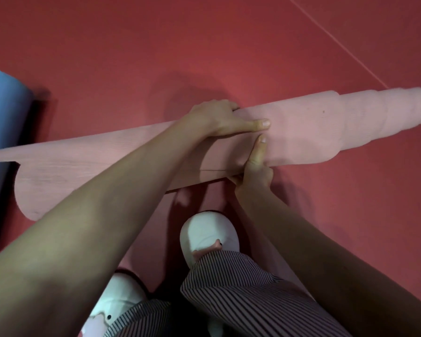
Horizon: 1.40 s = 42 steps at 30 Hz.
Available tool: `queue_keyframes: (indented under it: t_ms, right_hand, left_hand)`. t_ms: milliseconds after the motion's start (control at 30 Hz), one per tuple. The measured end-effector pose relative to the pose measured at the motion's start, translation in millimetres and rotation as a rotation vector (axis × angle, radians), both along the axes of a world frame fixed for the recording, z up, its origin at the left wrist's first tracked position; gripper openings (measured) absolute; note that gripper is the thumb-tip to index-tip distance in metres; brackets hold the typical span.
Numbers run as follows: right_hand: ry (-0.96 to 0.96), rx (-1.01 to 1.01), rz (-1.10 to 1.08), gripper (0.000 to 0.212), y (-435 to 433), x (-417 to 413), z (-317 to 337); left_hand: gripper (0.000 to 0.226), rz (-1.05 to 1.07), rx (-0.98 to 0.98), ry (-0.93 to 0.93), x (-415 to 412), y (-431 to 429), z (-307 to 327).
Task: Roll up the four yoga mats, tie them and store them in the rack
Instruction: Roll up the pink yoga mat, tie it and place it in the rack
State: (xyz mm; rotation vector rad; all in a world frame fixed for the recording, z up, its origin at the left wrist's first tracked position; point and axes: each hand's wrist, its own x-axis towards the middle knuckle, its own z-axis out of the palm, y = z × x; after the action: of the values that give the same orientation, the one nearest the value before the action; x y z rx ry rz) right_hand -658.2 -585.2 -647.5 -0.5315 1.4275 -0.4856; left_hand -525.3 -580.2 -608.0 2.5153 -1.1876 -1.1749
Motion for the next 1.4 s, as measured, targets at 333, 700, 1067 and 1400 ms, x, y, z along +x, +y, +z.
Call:
queue_keyframes:
  t_ms: [333, 700, 1067, 1400]
  right_hand:
    - [-0.215, -0.064, 0.134, 0.066, 13, 55, 57]
    - [-0.626, -0.460, 0.488, 0.074, 39, 81, 158]
    - [-0.666, -0.910, 1.001, 0.094, 93, 60, 312]
    - [-0.321, -0.903, 1.640, 0.100, 121, 22, 360]
  left_hand:
    - [0.072, 0.219, -0.201, -0.176, 36, 40, 73]
    - [0.051, 0.668, -0.843, -0.173, 32, 137, 152]
    - [0.097, 0.839, -1.195, -0.024, -10, 228, 284]
    - [0.100, 0.872, -1.139, 0.182, -73, 303, 280]
